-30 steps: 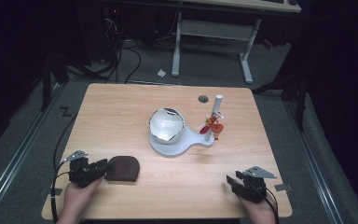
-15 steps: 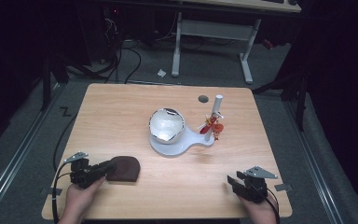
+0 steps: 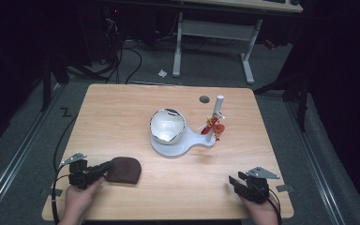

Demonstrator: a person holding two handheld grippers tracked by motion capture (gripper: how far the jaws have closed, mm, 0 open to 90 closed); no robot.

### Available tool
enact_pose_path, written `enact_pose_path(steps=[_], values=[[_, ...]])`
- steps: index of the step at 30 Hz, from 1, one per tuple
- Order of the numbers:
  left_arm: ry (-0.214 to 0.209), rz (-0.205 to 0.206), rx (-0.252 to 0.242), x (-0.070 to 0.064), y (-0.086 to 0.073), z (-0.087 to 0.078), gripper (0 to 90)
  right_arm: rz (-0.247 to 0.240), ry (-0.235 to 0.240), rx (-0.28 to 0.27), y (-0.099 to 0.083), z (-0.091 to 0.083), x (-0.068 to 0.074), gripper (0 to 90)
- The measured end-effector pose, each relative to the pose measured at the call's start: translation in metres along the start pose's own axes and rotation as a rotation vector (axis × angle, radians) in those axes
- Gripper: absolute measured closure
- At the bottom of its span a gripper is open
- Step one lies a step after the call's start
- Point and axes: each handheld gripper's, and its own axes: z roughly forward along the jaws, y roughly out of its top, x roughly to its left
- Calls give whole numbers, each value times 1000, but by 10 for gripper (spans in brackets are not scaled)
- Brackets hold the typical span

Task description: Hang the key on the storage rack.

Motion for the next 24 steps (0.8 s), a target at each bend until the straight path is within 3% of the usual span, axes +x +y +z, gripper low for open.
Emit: enact_pose_path(steps=[6, 11, 23, 24], values=[[0, 76, -41, -13, 2, -8, 800, -2, 4, -2, 1, 1, 1, 533], [-7, 111, -73, -21, 3, -14, 815, 4, 14, -1, 0, 1, -1, 539], [-35, 151, -119, -28, 4, -19, 829, -2, 14, -12, 2, -2, -1, 550], [-33, 168, -127, -30, 4, -21, 830, -5, 11, -14, 2, -2, -1, 550]])
